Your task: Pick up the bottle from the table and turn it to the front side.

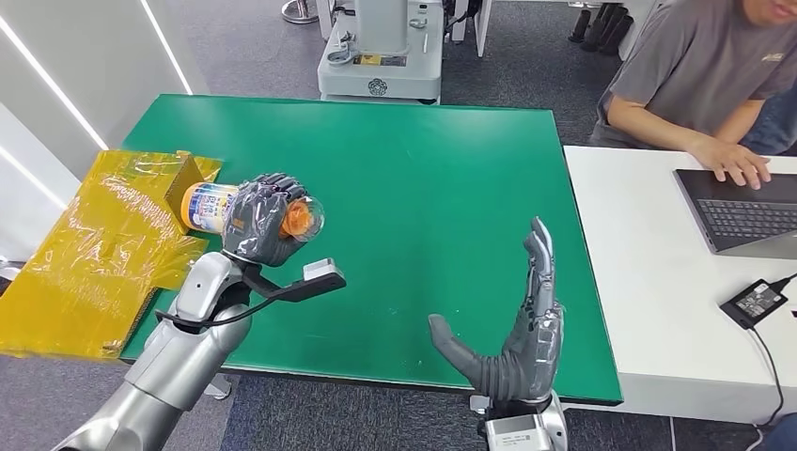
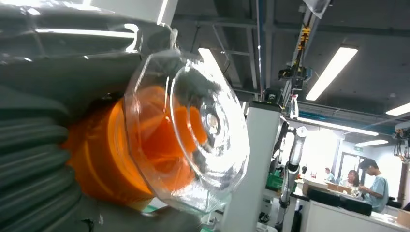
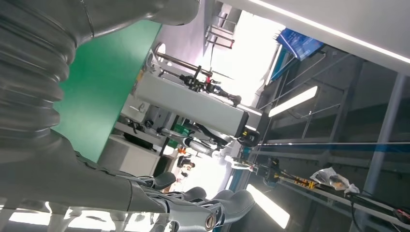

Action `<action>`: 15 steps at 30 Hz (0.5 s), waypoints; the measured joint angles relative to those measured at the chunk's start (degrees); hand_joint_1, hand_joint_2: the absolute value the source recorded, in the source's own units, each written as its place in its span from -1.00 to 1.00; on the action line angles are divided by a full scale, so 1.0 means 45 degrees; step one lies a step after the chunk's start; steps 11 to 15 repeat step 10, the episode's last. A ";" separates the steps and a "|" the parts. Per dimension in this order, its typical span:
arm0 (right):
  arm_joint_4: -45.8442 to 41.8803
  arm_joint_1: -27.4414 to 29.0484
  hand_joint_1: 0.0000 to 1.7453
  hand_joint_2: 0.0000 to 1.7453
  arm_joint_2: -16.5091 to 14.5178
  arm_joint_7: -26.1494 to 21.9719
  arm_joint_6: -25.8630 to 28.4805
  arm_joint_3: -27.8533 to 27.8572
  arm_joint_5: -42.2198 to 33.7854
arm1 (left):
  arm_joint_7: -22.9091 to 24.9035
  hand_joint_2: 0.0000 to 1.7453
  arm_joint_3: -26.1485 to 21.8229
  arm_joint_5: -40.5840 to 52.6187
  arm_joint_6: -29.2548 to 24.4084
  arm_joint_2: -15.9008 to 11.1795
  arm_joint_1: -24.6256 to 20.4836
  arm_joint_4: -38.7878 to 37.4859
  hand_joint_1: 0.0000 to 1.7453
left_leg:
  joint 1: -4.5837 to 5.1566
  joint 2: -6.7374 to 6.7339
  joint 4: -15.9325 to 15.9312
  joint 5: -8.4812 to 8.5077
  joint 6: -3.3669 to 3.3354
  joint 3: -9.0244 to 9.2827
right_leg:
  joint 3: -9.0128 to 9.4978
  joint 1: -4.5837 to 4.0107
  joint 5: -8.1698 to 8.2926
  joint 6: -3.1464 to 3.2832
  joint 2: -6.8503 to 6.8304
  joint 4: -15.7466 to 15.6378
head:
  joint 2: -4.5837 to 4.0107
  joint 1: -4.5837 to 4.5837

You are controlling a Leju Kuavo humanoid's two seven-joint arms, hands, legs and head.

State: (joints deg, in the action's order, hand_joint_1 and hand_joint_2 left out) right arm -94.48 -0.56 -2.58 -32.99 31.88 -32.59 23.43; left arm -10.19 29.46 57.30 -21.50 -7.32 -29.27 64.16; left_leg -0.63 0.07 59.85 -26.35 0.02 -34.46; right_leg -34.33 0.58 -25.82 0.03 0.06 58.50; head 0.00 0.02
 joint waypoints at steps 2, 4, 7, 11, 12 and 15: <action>-0.0042 -0.0004 -1.00 1.00 -0.0005 0.0044 -0.0009 0.0004 0.0022 | -0.0138 1.00 0.0047 0.0149 -0.0081 -0.0069 -0.0435 -0.0970 1.00 | 0.0000 -0.0002 0.0000 0.0005 0.0002 0.0001 | -0.0002 0.0000 0.0006 0.0008 0.0002 0.0004 | 0.0000 0.0001; -0.0092 -0.0013 -1.00 1.00 -0.0024 0.0115 -0.0019 0.0008 0.0058 | -0.0284 1.00 0.0096 0.0310 -0.0090 -0.0129 -0.0821 -0.1917 1.00 | -0.0001 -0.0002 0.0000 0.0006 0.0004 0.0001 | -0.0003 -0.0001 0.0006 0.0009 0.0002 0.0007 | 0.0000 0.0001; -0.0110 -0.0022 -1.00 1.00 -0.0057 0.0203 -0.0032 0.0017 0.0079 | -0.0500 1.00 0.0152 0.0511 -0.0053 -0.0190 -0.1255 -0.3182 1.00 | -0.0001 -0.0003 0.0000 0.0007 0.0005 0.0001 | -0.0005 -0.0001 0.0006 0.0009 0.0002 0.0009 | 0.0000 0.0000; -0.0114 -0.0023 -1.00 1.00 -0.0084 0.0207 -0.0056 0.0025 0.0076 | -0.0601 1.00 0.0211 0.0738 -0.0093 -0.0221 -0.1553 -0.4158 1.00 | -0.0001 -0.0003 0.0000 0.0007 0.0005 -0.0001 | -0.0006 -0.0002 0.0006 0.0009 0.0001 0.0010 | 0.0000 0.0000; -0.0114 -0.0023 -1.00 1.00 -0.0084 0.0207 -0.0056 0.0025 0.0076 | -0.0601 1.00 0.0211 0.0738 -0.0093 -0.0221 -0.1553 -0.4158 1.00 | -0.0001 -0.0003 0.0000 0.0007 0.0005 -0.0001 | -0.0006 -0.0002 0.0006 0.0009 0.0001 0.0010 | 0.0000 0.0000; -0.0114 -0.0023 -1.00 1.00 -0.0084 0.0207 -0.0056 0.0025 0.0076 | -0.0601 1.00 0.0211 0.0738 -0.0093 -0.0221 -0.1553 -0.4158 1.00 | -0.0001 -0.0003 0.0000 0.0007 0.0005 -0.0001 | -0.0006 -0.0002 0.0006 0.0009 0.0001 0.0010 | 0.0000 0.0000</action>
